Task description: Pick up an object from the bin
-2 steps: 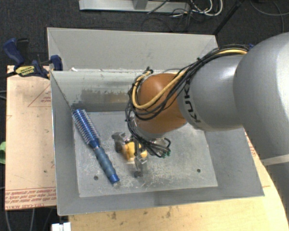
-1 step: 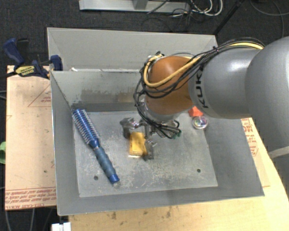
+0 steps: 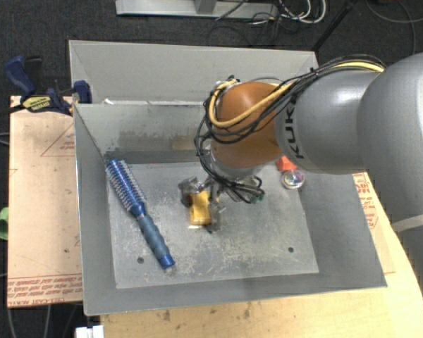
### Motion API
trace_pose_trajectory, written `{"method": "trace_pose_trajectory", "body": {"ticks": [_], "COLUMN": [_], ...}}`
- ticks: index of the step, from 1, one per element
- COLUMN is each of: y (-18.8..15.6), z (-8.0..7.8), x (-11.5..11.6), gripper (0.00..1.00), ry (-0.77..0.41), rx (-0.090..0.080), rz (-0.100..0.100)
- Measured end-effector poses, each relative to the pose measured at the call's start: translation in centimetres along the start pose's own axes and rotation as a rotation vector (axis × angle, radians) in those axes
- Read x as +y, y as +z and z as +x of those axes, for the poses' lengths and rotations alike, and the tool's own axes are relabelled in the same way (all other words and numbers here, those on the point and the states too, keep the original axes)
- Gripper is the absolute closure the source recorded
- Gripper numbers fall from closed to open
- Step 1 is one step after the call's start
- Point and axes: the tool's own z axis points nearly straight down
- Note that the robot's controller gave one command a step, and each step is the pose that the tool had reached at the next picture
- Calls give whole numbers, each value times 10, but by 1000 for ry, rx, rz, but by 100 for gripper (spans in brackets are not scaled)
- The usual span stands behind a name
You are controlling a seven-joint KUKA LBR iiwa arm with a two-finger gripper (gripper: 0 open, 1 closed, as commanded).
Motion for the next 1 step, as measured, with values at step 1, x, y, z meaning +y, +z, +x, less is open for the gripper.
{"method": "trace_pose_trajectory", "body": {"ticks": [1], "y": [-134], "z": [8], "x": [21], "gripper": [100], "ry": [-62], "rx": [-7], "rz": [3]}}
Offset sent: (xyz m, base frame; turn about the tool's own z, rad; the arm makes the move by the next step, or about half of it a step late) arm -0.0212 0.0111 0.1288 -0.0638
